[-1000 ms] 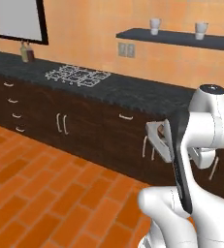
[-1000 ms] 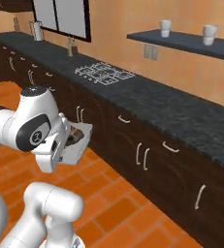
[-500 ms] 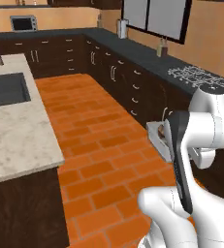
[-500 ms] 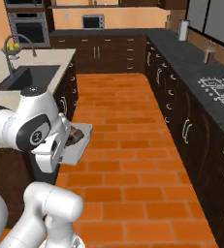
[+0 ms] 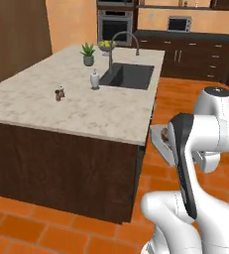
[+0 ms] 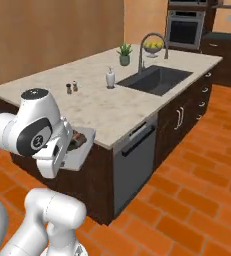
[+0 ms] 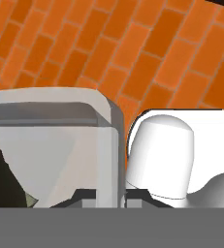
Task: Take the meat container that has the steak and place it on the second highest rack of the freezer. Then take the vegetable container that has the onion and sweet potato and place it on the highest rack of the freezer.
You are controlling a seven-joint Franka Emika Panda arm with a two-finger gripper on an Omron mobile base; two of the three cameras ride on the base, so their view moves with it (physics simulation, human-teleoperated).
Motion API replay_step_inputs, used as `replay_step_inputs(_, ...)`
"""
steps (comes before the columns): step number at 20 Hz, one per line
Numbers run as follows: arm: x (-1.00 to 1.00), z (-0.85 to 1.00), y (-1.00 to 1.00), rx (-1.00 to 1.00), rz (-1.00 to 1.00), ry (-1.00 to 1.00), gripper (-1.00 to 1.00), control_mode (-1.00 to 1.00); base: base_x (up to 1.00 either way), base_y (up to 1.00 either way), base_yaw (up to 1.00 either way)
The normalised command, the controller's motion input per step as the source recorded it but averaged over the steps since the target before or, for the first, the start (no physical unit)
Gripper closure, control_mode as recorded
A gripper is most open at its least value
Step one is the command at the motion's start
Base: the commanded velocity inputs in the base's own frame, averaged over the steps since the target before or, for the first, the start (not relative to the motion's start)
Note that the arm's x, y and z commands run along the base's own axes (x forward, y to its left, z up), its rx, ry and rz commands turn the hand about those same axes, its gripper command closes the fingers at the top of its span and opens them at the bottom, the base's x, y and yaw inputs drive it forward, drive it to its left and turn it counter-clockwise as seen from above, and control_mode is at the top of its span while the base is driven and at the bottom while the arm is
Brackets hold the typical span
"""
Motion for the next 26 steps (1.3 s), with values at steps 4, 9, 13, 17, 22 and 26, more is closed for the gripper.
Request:
replay_step_inputs(4,0.0,0.0,0.0,0.0,0.0,0.0,1.0,1.0,-0.09,0.06,1.0)
replay_step_inputs(9,0.0,0.0,0.0,0.0,0.0,0.0,1.0,1.0,-0.01,0.04,1.0)
replay_step_inputs(13,0.0,0.0,0.0,0.0,0.0,0.0,1.0,1.0,0.01,0.0,1.0)
replay_step_inputs(17,0.0,0.0,0.0,0.0,0.0,0.0,1.0,1.0,0.27,-0.5,0.47)
replay_step_inputs(22,0.0,0.0,0.0,0.0,0.0,0.0,1.0,1.0,0.58,-0.8,0.18)
replay_step_inputs(26,0.0,0.0,0.0,0.0,0.0,0.0,1.0,1.0,0.86,-0.46,0.1)
